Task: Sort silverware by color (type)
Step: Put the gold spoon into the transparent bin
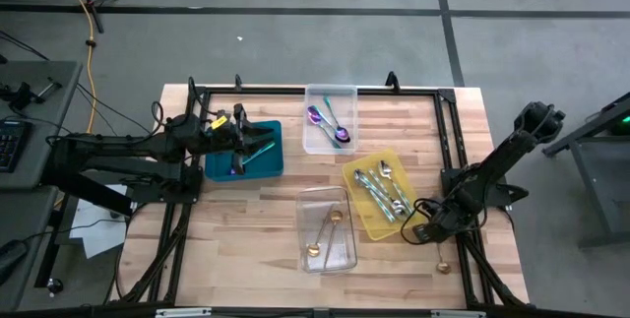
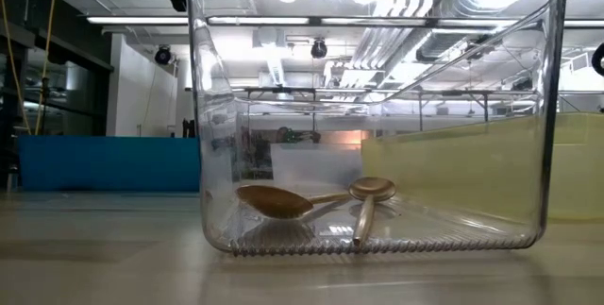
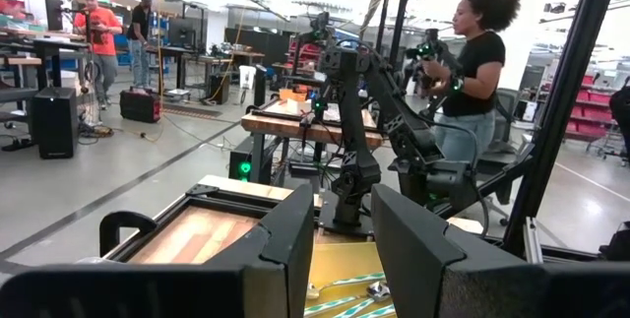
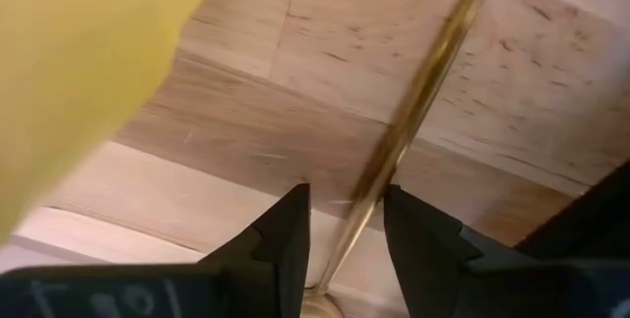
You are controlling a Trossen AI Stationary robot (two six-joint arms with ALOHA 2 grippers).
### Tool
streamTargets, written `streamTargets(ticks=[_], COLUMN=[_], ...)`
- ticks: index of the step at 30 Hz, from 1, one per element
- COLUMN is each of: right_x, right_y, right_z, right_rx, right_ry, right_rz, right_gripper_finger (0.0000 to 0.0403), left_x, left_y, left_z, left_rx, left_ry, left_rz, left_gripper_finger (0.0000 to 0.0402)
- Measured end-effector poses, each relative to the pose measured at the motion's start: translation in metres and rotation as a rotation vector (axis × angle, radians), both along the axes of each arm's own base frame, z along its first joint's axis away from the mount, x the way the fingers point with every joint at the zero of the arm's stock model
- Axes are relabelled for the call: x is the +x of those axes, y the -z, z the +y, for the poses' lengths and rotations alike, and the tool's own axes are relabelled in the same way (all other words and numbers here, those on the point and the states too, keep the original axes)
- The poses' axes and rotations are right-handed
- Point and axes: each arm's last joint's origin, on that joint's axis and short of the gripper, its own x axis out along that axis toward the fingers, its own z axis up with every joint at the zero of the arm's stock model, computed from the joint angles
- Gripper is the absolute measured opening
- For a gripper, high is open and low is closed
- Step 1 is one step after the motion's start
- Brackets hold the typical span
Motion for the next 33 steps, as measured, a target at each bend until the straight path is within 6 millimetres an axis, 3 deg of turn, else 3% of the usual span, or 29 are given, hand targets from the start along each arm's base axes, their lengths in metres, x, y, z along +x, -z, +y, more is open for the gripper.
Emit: streamTargets(ticks=[4, 10, 21, 33], right_x=[-0.001, -0.001, 0.002, 0.016], right_y=[0.000, 0.001, -0.005, -0.037], right_z=[0.000, -0.001, 0.004, 0.022], right_rx=[-0.002, -0.011, 0.049, 0.179], right_ry=[-0.008, -0.011, -0.046, -0.165], right_rz=[0.008, 0.016, 0.005, -0.060], right_gripper_finger=[0.0095, 0.0012, 0.0005, 0.0002], left_x=[0.000, 0.000, 0.000, 0.000], left_y=[0.000, 0.000, 0.000, 0.000], left_z=[0.000, 0.000, 0.000, 0.000], left_rx=[0.000, 0.000, 0.001, 0.001], left_ry=[0.000, 0.000, 0.000, 0.000], left_rz=[0.000, 0.000, 0.000, 0.000], left_gripper_finger=[0.0099, 0.0099, 0.0099, 0.0099])
